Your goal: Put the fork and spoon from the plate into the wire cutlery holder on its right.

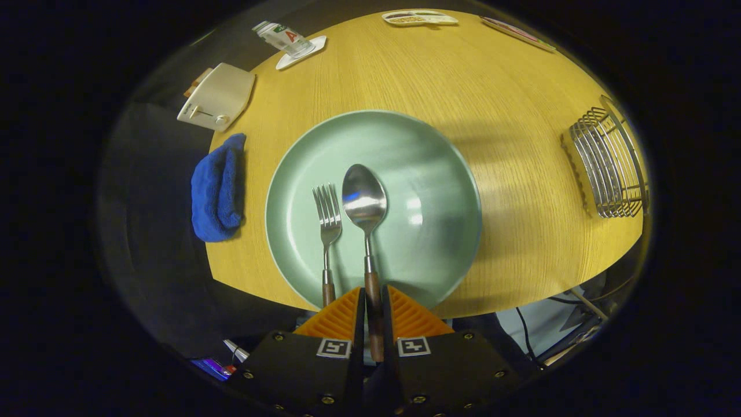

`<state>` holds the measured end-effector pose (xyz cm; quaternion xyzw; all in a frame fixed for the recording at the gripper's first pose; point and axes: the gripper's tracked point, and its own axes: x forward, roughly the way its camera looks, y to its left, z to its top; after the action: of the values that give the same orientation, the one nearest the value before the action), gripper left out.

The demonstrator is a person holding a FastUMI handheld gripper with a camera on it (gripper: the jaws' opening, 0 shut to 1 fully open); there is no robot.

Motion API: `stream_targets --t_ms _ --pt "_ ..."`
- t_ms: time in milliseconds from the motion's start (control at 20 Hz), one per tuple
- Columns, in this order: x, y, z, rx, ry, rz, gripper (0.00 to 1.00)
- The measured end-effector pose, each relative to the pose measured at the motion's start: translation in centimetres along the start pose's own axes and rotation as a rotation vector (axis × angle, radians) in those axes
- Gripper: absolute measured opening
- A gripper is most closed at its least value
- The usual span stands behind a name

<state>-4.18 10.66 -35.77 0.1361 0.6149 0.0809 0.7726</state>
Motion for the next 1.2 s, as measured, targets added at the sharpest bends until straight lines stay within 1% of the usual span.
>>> stream_targets --t_ms 100,400,650,850,1200 --pt "-0.1 0.1 0.4 -0.01 0.0 0.011 0.02" --pt "-0.9 0.5 1.3 0.013 -0.028 0.048 0.02" --pt "-2.1 0.6 2.6 0.01 -0.082 0.07 0.02" --pt "-3.3 0.1 3.7 -0.002 -0.138 0.066 0.02" --pt "-6.7 -1.8 6.5 -0.013 -0.274 0.039 0.02"
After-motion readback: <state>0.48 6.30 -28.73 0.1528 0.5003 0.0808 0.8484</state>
